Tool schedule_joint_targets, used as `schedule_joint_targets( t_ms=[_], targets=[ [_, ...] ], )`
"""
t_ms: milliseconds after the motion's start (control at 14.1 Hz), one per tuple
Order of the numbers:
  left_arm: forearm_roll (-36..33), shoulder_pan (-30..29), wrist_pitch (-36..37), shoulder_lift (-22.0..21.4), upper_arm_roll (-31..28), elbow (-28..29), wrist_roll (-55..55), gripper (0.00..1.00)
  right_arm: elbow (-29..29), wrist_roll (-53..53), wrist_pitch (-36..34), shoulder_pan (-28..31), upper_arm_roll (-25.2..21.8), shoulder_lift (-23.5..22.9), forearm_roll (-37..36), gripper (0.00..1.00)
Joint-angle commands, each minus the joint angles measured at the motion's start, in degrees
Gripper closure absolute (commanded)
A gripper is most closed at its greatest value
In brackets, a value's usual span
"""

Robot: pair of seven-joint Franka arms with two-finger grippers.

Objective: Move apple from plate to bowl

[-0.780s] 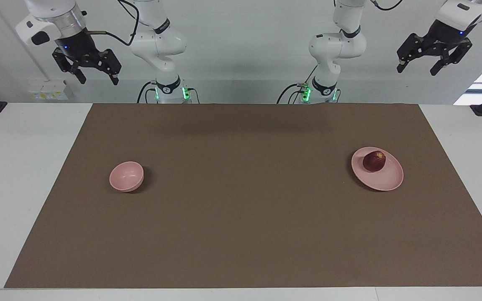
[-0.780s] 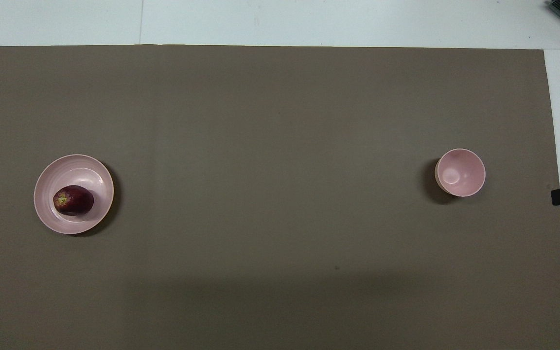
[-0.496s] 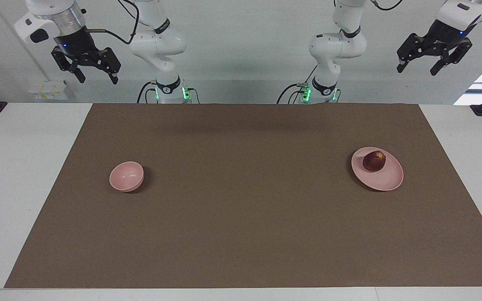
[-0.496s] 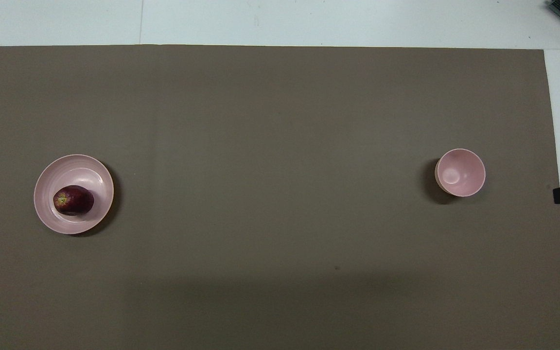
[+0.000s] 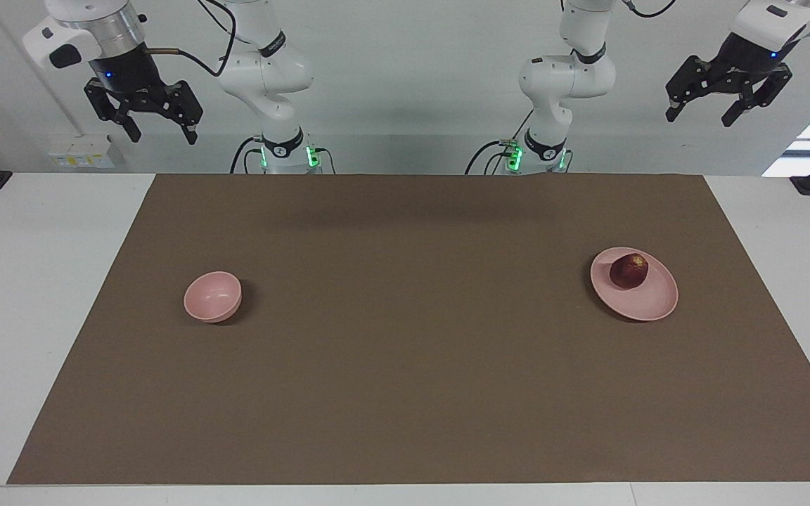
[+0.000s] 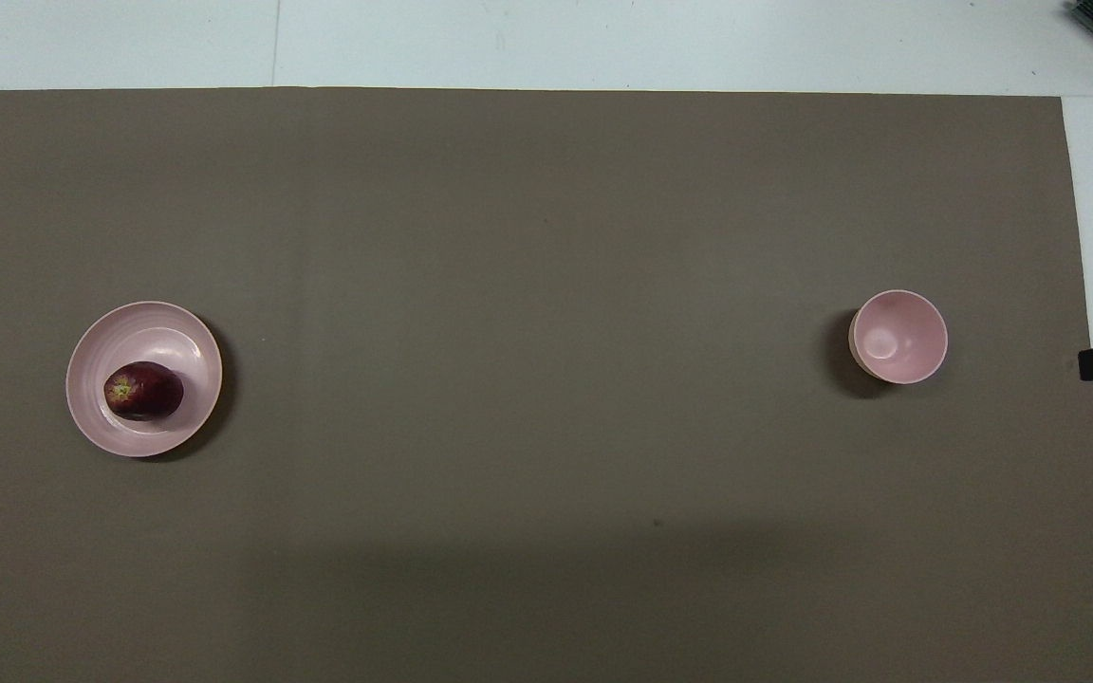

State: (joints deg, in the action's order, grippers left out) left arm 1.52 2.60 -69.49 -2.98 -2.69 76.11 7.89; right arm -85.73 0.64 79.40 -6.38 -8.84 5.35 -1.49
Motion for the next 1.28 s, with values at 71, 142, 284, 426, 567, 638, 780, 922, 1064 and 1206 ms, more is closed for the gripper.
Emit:
schedule_joint_targets(
  t_ms=[71, 142, 284, 426, 567, 638, 780, 922, 1064, 1206],
  targets=[
    [0.7, 0.1, 0.2, -1.6, 0.1, 1.9, -0.5, 0.00, -0.3, 0.2, 1.7, 0.6, 0.7, 0.0, -0.6, 0.00],
    [0.7, 0.1, 0.1, -1.7, 0.1, 1.9, -0.5, 0.00, -0.7, 0.3, 1.7, 0.6, 0.7, 0.2, -0.5, 0.00],
    [0.4, 0.1, -0.9, -1.6, 0.0, 1.9, -0.5, 0.00, -1.5, 0.1, 1.9, 0.6, 0.7, 0.7, -0.5, 0.00],
    [0.2, 0.0, -3.2, -1.7, -0.1, 2.5, -0.5, 0.00, -1.4, 0.1, 2.0, 0.6, 0.7, 0.7, -0.5, 0.00],
    [0.1, -0.1, -4.4, -2.4, -0.1, 3.5, -0.5, 0.00, -1.5, 0.1, 2.0, 0.6, 0.7, 0.7, -0.4, 0.00],
    [0.1, -0.1, -4.9, -2.4, -0.1, 3.8, -0.5, 0.00, -1.5, 0.1, 2.0, 0.6, 0.7, 0.7, -0.4, 0.00],
    [-0.7, -0.2, -5.6, -2.4, -0.1, 3.9, -0.5, 0.00, -1.5, 0.1, 2.0, 0.6, 0.7, 0.7, -0.4, 0.00],
    [-1.1, -0.2, -5.7, -2.4, 0.0, 4.0, -0.5, 0.00, -1.4, 0.1, 2.0, 0.6, 0.7, 0.7, -0.4, 0.00],
    [-1.1, -0.3, -6.2, -2.7, 0.0, 4.6, -0.5, 0.00, -1.5, 0.1, 2.0, 0.6, 0.7, 0.7, -0.4, 0.00],
    [-1.1, -0.4, -8.0, -4.0, 0.0, 6.9, -0.5, 0.00, -1.5, 0.1, 2.0, 0.6, 0.7, 0.7, -0.4, 0.00]
  ],
)
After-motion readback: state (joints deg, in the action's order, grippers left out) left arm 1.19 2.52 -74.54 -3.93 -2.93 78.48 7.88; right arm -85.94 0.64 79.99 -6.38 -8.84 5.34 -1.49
